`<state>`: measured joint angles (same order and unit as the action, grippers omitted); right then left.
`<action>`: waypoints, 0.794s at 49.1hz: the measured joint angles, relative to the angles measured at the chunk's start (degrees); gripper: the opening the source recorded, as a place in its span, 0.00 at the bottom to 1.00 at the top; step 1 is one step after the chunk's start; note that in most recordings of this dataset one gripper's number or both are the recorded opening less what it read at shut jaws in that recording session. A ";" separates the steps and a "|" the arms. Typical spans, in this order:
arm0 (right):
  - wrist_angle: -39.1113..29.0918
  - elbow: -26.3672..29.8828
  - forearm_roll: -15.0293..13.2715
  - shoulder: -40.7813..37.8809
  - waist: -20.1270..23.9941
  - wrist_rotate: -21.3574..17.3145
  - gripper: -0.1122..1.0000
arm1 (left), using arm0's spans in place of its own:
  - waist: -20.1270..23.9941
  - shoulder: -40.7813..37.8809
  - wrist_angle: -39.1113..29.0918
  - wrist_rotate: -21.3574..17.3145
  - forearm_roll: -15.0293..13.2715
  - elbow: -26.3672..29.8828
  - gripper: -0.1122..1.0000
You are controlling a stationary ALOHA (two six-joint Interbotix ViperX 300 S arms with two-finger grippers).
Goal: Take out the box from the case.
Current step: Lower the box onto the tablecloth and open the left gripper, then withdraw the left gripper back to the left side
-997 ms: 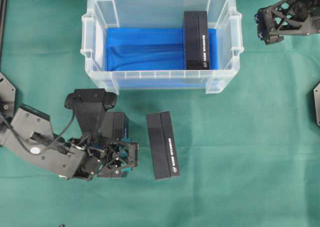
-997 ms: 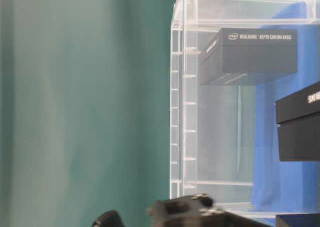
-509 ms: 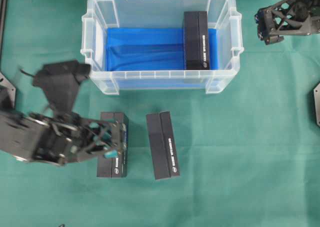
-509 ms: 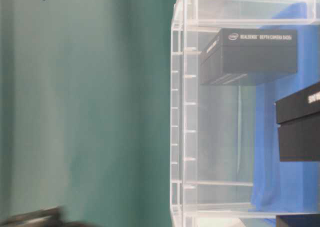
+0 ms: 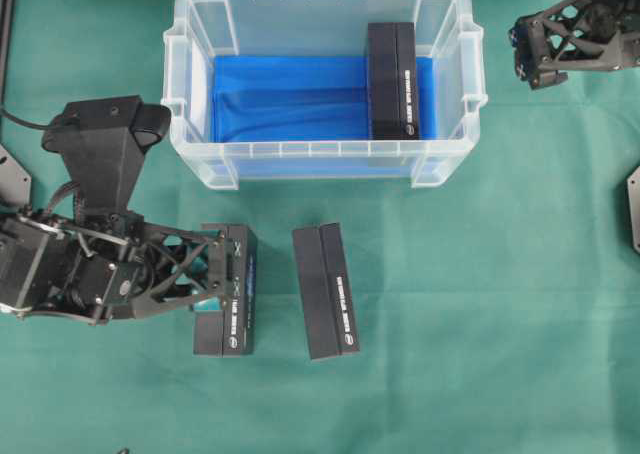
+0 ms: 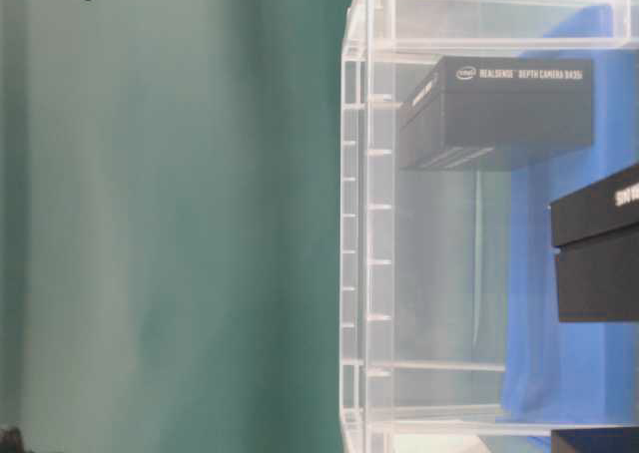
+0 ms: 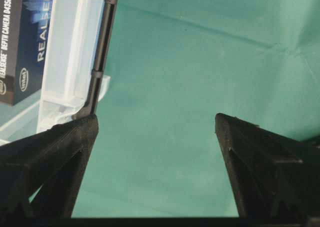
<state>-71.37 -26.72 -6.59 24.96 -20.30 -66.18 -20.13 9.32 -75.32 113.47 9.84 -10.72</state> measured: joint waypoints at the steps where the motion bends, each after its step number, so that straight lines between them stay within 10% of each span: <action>1: 0.09 0.00 0.00 0.00 0.00 0.00 0.94 | -0.09 0.18 -0.09 0.00 0.00 -0.44 1.00; 39: 0.00 0.00 0.00 0.00 0.00 -0.09 0.94 | -7.38 16.17 -4.04 0.09 -0.09 -13.36 0.99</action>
<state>-71.37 -26.72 -6.59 24.96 -20.30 -66.27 -27.51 25.49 -79.37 113.55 9.76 -24.08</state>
